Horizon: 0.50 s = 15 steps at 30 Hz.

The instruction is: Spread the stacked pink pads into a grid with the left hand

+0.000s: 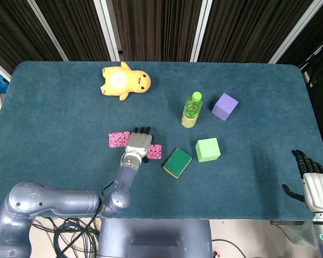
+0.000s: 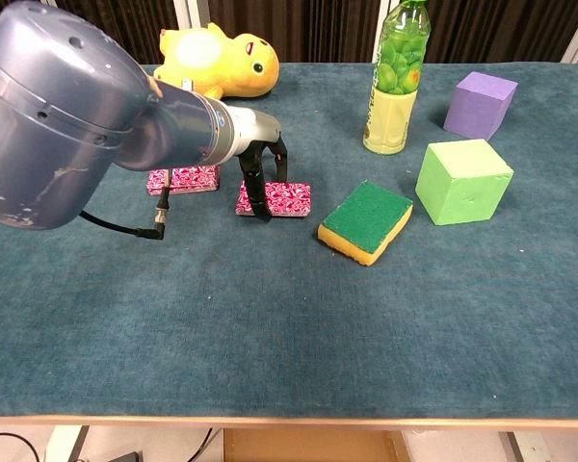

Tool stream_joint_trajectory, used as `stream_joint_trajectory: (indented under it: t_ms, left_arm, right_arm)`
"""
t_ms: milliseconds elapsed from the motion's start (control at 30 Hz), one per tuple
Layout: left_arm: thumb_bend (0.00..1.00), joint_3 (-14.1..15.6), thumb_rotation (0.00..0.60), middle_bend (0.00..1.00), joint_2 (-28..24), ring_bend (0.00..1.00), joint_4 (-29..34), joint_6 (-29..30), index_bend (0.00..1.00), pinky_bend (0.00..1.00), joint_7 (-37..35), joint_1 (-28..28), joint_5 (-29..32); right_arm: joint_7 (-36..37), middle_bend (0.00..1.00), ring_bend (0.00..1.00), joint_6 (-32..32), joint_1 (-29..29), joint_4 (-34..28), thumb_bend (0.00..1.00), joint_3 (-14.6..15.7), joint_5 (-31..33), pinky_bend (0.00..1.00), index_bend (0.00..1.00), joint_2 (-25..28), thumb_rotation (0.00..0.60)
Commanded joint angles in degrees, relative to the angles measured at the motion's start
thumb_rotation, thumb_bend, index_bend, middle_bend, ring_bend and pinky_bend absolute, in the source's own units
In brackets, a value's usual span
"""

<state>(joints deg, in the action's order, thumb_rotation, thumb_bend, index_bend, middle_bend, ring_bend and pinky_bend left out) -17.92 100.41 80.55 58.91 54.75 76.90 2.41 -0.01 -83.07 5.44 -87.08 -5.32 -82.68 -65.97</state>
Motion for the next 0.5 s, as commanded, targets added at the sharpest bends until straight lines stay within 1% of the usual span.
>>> stream_joint_trajectory:
  t_ms: [33, 200, 500]
  left_arm:
    - [0.22, 0.01, 0.600, 0.09, 0.19, 0.00, -0.22, -0.13, 0.43, 0.00, 0.34, -0.16, 0.09]
    - [0.19, -0.26, 0.600, 0.09, 0.14, 0.00, -0.35, -0.69, 0.40, 0.00, 1.15, -0.31, 0.75]
    - [0.19, -0.29, 0.600, 0.09, 0.03, 0.00, -0.55, -0.66, 0.36, 0.00, 2.60, -0.45, 1.20]
  right_arm:
    - [-0.04, 0.08, 0.16, -0.08, -0.02, -0.01, 0.20, -0.03, 0.01, 0.22, 0.00, 0.00, 0.600]
    - [-0.08, 0.08, 0.17, -0.08, -0.05, -0.04, 0.20, -0.02, 0.03, 0.22, 0.00, 0.02, 0.600]
    - [-0.17, 0.08, 0.17, 0.14, 0.05, -0.05, 0.20, -0.02, 0.08, 0.22, 0.00, 0.04, 0.600]
